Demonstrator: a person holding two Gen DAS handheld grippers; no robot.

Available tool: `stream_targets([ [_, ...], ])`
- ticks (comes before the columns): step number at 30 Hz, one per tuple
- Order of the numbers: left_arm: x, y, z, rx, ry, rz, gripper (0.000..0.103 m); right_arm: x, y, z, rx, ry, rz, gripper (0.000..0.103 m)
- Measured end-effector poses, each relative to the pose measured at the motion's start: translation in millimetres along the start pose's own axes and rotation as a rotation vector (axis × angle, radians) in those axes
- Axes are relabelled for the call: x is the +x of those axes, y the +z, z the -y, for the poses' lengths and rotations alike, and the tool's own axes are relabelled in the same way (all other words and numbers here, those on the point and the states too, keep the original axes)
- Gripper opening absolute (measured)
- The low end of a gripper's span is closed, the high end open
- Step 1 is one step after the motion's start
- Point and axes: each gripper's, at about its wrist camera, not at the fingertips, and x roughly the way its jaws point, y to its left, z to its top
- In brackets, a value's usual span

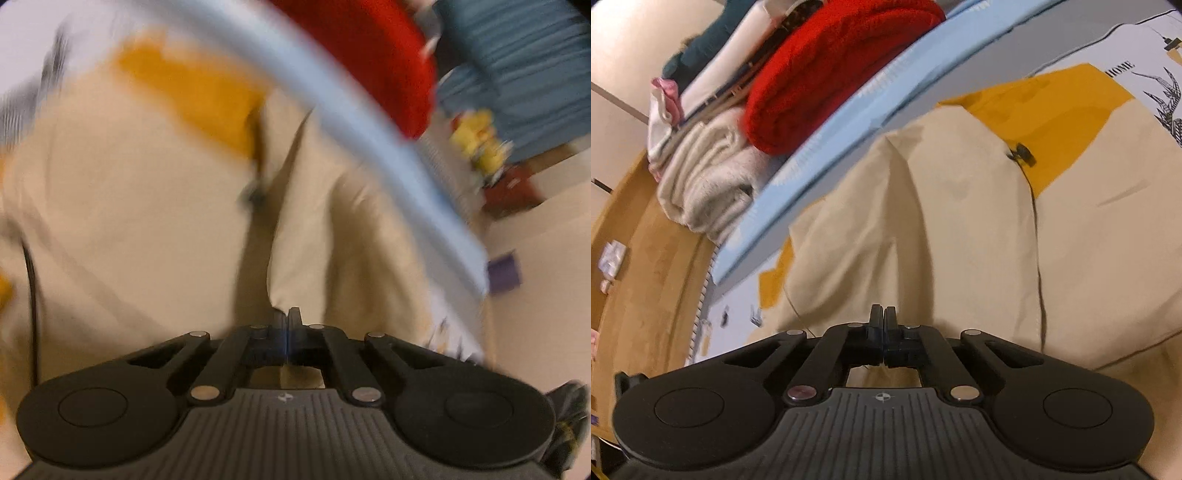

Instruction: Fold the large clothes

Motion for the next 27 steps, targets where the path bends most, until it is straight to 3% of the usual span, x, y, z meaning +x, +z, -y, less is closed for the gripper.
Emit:
stream_targets([
  [2, -37, 14, 16, 0.092, -0.043, 0.191, 0.000, -10, 4, -1, 0.014, 0.019, 0.061, 0.000],
  [3, -53, 20, 23, 0.150, -0.024, 0.272, 0.000, -15, 6, -2, 0.016, 0.026, 0.087, 0.000],
  [4, -59, 23, 26, 0.185, 0.024, 0.292, 0.000, -20, 9, -2, 0.013, 0.008, 0.121, 0.000],
  [5, -56, 26, 22, 0.193, 0.086, 0.261, 0.000, -22, 10, -1, 0.016, -0.031, 0.142, 0.000],
  [6, -44, 28, 11, 0.167, 0.135, 0.171, 0.000, -21, 11, 2, 0.020, -0.095, 0.136, 0.000],
  [8, -9, 23, -20, 0.070, 0.179, -0.073, 0.002, -11, 10, 14, 0.038, -0.217, 0.083, 0.002],
  [10, -2, 11, -34, 0.019, 0.211, -0.094, 0.002, -6, 7, 30, 0.123, -0.250, 0.056, 0.004],
  [12, -1, 6, -20, 0.105, 0.198, -0.098, 0.002, -5, 7, 34, 0.168, -0.199, 0.047, 0.005],
  [14, 5, 3, -7, 0.150, 0.183, -0.110, 0.002, -7, 9, 26, 0.144, -0.134, 0.065, 0.013],
  [16, 16, -2, -2, 0.168, 0.188, -0.153, 0.002, -6, 9, 14, 0.110, -0.079, 0.072, 0.049],
  [18, 24, -7, -4, 0.179, 0.216, -0.192, 0.002, 0, 6, 10, 0.097, -0.053, 0.038, 0.065],
  [20, 30, -4, -3, 0.192, 0.232, -0.216, 0.003, 11, 0, 11, 0.087, -0.079, -0.008, 0.065],
  [21, 32, -2, -6, 0.197, 0.243, -0.220, 0.009, 16, -1, 12, 0.082, -0.103, -0.032, 0.065],
  [23, 31, 3, -7, 0.228, 0.321, -0.180, 0.026, 24, -6, 15, 0.070, -0.144, -0.076, 0.063],
  [25, 13, 3, 8, 0.324, 0.372, -0.014, 0.028, 30, -7, 17, 0.044, -0.213, -0.093, 0.048],
  [27, -5, 2, 33, 0.431, 0.250, 0.132, 0.028, 33, -8, 16, 0.022, -0.235, -0.101, 0.045],
])
